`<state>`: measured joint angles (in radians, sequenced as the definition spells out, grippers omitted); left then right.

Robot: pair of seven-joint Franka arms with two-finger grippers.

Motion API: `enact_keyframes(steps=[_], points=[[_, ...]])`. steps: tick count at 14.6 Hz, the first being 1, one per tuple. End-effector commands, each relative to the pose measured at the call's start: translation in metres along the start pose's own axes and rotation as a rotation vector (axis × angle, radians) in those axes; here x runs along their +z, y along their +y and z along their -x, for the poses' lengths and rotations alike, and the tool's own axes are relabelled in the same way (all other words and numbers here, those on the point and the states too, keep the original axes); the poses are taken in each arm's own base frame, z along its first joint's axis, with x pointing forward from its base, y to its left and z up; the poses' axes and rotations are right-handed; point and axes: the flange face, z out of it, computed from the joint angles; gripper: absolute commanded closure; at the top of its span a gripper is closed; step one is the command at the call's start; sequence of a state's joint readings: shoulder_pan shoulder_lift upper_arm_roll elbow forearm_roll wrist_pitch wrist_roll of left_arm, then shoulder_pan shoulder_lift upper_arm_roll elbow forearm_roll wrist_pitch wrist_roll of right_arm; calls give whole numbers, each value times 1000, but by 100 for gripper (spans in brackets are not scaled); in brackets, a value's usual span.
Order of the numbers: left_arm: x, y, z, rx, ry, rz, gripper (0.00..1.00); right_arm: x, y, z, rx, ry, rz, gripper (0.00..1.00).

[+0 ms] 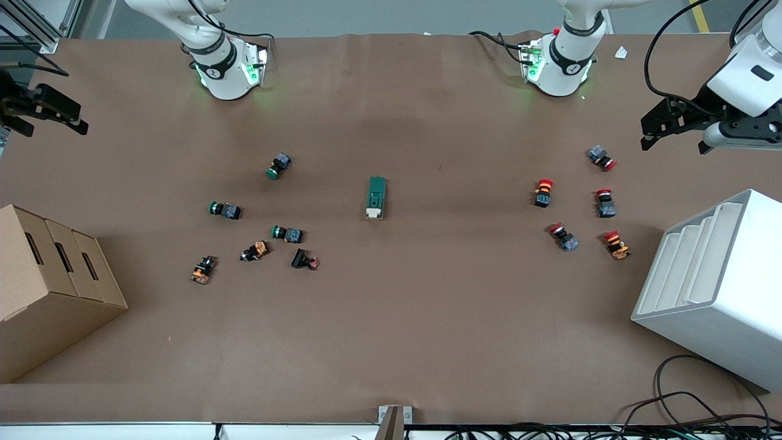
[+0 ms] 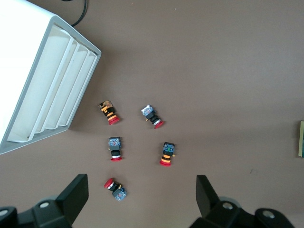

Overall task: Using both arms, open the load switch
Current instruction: 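Move the left and right grippers toward the green load switch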

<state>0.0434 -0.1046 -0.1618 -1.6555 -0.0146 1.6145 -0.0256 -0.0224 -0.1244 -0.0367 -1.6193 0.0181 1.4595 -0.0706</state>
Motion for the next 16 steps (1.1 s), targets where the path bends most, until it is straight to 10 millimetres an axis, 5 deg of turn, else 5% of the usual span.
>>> enact_keyframes(steps=[1, 3, 6, 11, 14, 16], points=[[-11, -4, 0, -3, 8, 2, 0, -4, 4, 3, 8, 5, 0, 0], [-8, -2, -7, 6, 6, 5, 0, -4, 6, 1, 10, 13, 0, 0], [-2, 18, -20, 27, 1, 14, 0, 22, 6, -19, 1, -31, 5, 0], [62, 150, -33, 11, -33, 37, 0, 61, -11, -43, 39, -99, 25, 0], [106, 242, -17, -90, -32, 10, 0, 79, -54, -51, 217, -132, 14, 0], [136, 296, -3, -120, -22, 44, 0, 101, -101, -58, 301, -164, 40, 0]])
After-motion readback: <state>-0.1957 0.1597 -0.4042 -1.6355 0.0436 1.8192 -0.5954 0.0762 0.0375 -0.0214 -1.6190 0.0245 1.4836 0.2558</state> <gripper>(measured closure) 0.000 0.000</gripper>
